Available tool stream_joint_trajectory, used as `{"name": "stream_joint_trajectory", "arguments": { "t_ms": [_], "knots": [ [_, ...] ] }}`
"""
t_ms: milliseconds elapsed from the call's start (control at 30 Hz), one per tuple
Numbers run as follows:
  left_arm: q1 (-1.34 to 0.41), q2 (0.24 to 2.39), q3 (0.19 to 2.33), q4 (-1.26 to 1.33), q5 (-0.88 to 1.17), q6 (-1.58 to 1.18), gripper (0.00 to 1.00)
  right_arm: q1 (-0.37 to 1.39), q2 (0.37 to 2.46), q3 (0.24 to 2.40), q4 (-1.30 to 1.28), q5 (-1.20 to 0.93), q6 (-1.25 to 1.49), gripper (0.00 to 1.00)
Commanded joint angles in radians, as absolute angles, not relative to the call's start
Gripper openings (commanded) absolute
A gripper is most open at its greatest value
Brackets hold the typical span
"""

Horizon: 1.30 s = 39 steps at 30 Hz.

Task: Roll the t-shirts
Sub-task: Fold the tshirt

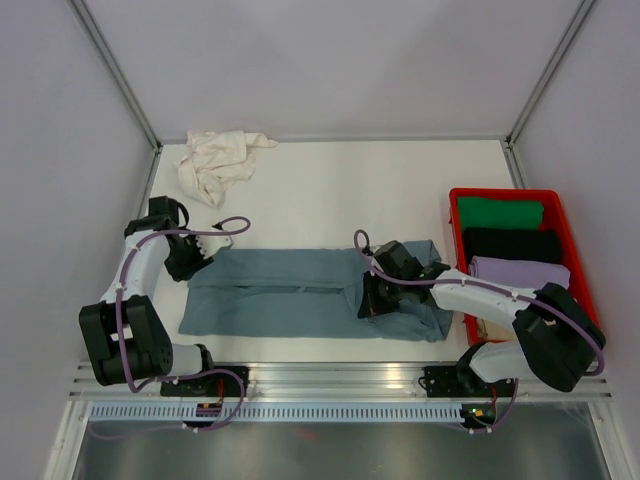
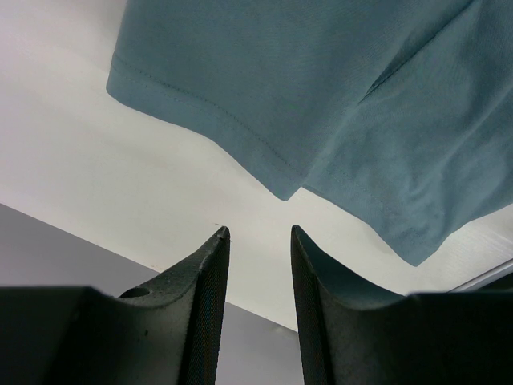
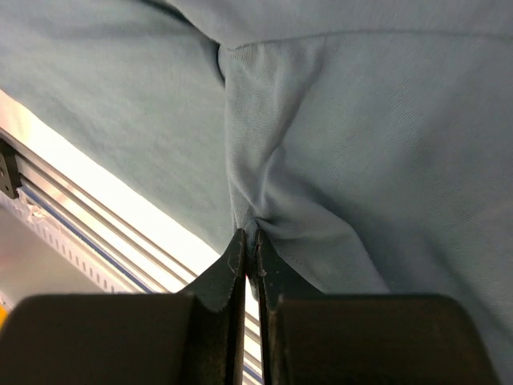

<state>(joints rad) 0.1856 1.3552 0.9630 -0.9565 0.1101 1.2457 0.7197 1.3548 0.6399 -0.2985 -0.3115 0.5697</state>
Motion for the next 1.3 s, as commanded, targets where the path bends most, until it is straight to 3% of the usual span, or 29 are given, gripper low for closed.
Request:
{"name": "stream_joint_trajectory", "arguments": {
  "t_ms": [0, 200, 533, 833, 900, 933, 967, 1067, 1267],
  "knots": [
    [0.190, 1.362, 0.979, -0.962, 0.123, 1.226, 0.42, 0.745, 1.318, 0.626, -0.250, -0.328, 0.646, 0.06],
    [0.192, 1.367, 0.974, -0.959, 0.121, 1.223, 0.43, 0.790, 1.342, 0.624, -0.210, -0.342, 0.683, 0.09],
    [0.192, 1.368, 0.976, -0.956, 0.101, 1.224, 0.43, 0.804, 1.390, 0.687, -0.219, -0.344, 0.632, 0.53],
    [0.190, 1.353, 0.979, -0.956, 0.106, 1.224, 0.42, 0.815, 1.292, 0.828, -0.349, -0.250, 0.520, 0.62],
    [0.192, 1.347, 0.997, -0.953, 0.120, 1.201, 0.42, 0.808, 1.282, 0.847, -0.399, -0.154, 0.528, 0.53],
    [0.192, 1.345, 1.009, -0.953, 0.142, 1.189, 0.42, 0.778, 1.285, 0.859, -0.464, -0.064, 0.534, 0.45],
    [0.190, 1.339, 1.041, -0.954, 0.155, 1.154, 0.42, 0.749, 1.290, 0.858, -0.495, -0.025, 0.543, 0.24],
    [0.192, 1.342, 1.110, -0.954, 0.219, 1.070, 0.42, 0.608, 1.290, 0.821, -0.555, 0.058, 0.571, 0.04],
    [0.180, 1.396, 1.085, -0.830, 0.269, 0.899, 0.42, 0.397, 1.310, 0.721, -0.463, 0.103, 0.592, 0.00]
  ]
}}
